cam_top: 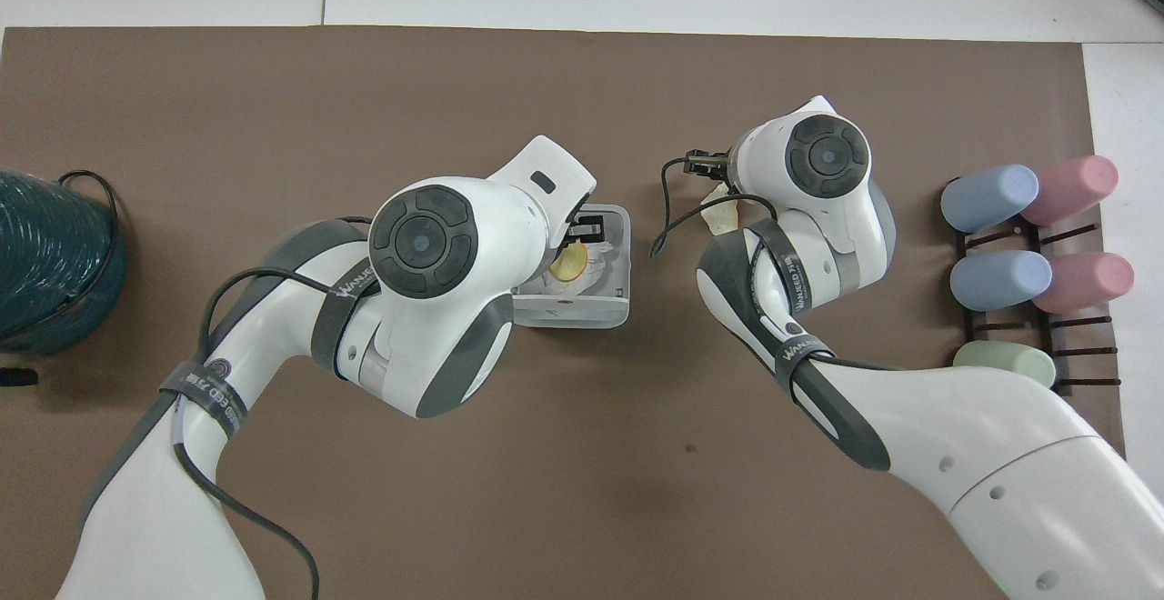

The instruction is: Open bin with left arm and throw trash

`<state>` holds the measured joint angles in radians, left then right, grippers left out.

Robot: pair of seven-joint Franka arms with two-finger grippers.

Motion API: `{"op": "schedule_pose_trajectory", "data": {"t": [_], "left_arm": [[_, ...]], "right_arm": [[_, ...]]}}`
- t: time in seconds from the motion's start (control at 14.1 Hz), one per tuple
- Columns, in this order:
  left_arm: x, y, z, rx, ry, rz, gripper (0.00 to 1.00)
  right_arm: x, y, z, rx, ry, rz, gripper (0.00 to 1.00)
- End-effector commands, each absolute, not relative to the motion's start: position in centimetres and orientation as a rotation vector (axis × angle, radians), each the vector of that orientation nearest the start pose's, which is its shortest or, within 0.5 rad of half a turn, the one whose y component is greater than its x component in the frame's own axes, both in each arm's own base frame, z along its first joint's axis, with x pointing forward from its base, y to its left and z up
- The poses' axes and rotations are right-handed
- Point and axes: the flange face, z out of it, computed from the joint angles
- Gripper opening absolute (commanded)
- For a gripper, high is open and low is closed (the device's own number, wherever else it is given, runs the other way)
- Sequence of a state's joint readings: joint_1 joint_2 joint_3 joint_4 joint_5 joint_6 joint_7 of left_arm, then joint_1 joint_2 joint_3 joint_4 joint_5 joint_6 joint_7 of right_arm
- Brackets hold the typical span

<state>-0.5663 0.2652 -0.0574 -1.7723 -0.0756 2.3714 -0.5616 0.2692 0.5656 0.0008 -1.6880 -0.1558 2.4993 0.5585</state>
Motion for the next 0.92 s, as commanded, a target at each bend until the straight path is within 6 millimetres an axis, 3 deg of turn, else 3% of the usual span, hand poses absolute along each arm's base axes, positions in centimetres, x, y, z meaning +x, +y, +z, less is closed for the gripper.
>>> {"op": "schedule_pose_trajectory", "data": {"t": [0.0,0.14,0.21,0.28,0.36,0.43,0.5,0.57,0.78,0.85], "left_arm": [[54.1,-38.5,45.7,-3.367,0.014,-0.432,1.0],[54.7,-37.9,47.6,-3.354,0.005,-0.39,1.0],[55.7,-36.5,49.6,-3.338,-0.013,-0.354,1.0],[57.0,-34.2,51.4,-3.311,-0.051,-0.305,1.0],[58.3,-31.5,53.4,-3.291,-0.074,-0.249,1.0],[58.9,-29.4,55.2,-3.278,-0.033,-0.223,1.0],[59.9,-25.9,56.5,-3.263,-0.016,-0.206,1.0],[60.7,-22.5,56.4,-3.246,0.007,-0.166,1.0],[60.8,-13.8,59.9,-3.22,0.075,-0.163,1.0],[60.4,-11.9,60.5,-3.208,0.112,-0.14,1.0]], "right_arm": [[67.0,18.8,28.9,-3.098,0.293,-0.442,0.79],[66.1,18.6,27.5,-3.061,0.28,-0.496,0.76],[66.0,18.6,27.2,-3.048,0.297,-0.508,0.67],[66.0,18.6,27.3,-3.045,0.316,-0.506,0.45],[66.0,18.6,27.3,-3.045,0.321,-0.503,0.1],[66.0,18.5,27.4,-3.045,0.323,-0.506,0.0],[66.0,18.5,27.5,-3.046,0.324,-0.504,0.0],[66.1,18.5,27.7,-3.052,0.326,-0.496,0.0],[66.1,18.5,29.2,-3.052,0.324,-0.507,0.0],[66.2,18.4,30.2,-3.052,0.324,-0.513,0.0]]}}
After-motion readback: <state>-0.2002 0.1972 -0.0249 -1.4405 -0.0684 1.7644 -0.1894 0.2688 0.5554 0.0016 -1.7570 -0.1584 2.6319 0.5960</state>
